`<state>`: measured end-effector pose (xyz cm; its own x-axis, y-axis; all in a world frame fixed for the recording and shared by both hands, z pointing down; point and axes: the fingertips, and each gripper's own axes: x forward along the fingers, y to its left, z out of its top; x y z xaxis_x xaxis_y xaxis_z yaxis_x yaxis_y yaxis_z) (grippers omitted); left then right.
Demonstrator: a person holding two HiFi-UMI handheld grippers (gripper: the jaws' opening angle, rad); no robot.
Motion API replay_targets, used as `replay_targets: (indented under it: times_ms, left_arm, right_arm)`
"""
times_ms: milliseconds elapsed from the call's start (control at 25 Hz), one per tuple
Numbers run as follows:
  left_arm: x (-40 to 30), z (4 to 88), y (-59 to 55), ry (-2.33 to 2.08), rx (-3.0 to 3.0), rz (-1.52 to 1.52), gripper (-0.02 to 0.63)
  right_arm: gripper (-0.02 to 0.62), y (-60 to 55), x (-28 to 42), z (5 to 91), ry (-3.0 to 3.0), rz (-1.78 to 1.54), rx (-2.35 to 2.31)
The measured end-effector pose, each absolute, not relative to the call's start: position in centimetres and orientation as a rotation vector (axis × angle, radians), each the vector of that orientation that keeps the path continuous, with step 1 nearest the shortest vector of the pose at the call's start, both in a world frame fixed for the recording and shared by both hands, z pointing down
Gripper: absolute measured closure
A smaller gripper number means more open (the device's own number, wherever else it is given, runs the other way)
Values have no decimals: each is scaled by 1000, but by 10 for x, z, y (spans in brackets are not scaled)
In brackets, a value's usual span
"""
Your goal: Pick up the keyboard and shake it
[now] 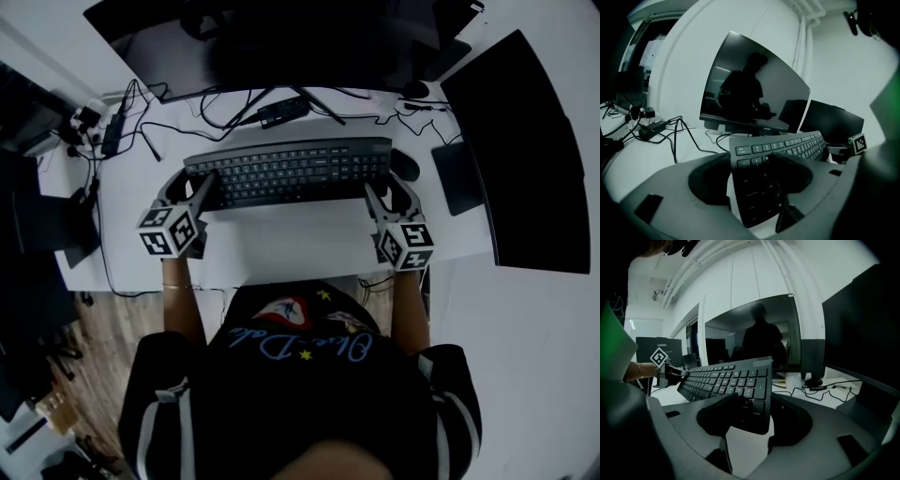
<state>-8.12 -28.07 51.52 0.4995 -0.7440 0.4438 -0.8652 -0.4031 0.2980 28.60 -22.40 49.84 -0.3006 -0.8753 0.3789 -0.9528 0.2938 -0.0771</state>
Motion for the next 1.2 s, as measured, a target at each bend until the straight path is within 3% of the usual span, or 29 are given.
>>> replay_targets:
  times_ms: [360, 1200]
  left_arm:
    - [-86, 467, -282, -1372, 2356, 205, 356]
    - [-80, 397, -268, -1305, 2570, 49, 348]
  right_arm:
    - [420, -217, 283, 471, -2342, 311, 1729]
    - [419, -207, 288, 381, -2379, -274, 1779]
